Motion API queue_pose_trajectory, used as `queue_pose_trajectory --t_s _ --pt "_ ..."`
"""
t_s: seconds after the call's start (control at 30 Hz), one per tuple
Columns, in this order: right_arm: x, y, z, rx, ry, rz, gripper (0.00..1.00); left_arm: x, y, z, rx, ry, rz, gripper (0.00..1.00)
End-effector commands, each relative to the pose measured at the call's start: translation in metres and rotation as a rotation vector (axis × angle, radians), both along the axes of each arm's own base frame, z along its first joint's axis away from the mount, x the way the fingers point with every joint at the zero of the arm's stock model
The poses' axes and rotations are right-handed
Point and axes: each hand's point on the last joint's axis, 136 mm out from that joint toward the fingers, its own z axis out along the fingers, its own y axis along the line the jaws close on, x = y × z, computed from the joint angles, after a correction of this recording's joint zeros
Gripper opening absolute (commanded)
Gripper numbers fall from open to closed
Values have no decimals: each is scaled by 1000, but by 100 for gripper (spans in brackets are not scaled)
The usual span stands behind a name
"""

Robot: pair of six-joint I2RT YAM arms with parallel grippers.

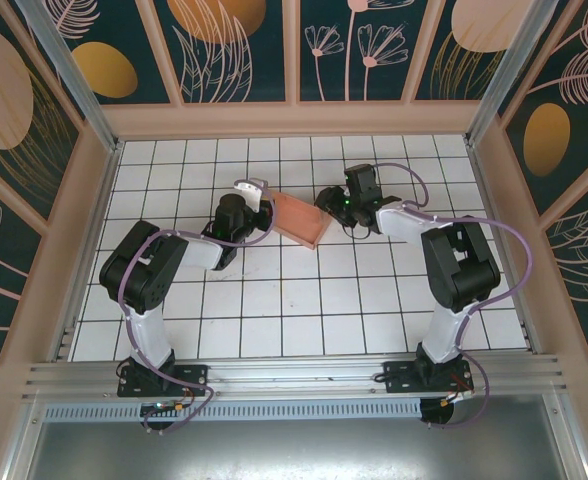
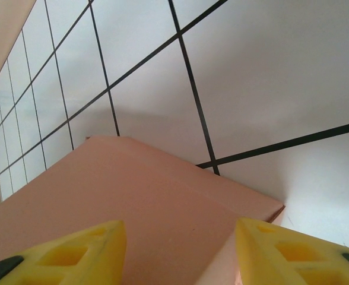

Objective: Fold the paper box

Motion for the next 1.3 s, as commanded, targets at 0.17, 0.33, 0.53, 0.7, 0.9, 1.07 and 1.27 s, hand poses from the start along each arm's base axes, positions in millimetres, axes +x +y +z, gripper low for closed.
queue_pose_trajectory --t_s 0.17,0.33,0.53,0.7,0.9,1.07,1.27 --pt "-6 -18 35 112 -27 -78 65 -10 2 -26 48 51 -11 0" --pt "-15 3 39 306 26 5 66 -10 2 -28 51 50 -11 0" --pt "-18 15 39 457 128 22 47 -11 3 -26 55 44 -11 0" --pt "-21 12 27 545 197 -10 39 -11 3 -26 52 44 -10 0" --pt "-22 9 15 545 221 -29 49 -11 2 -27 57 43 -12 0" --pt "-20 9 6 546 237 -33 36 -11 2 -28 60 46 -15 1" --pt "-18 3 -9 472 246 -47 29 -14 3 -35 56 56 -14 3"
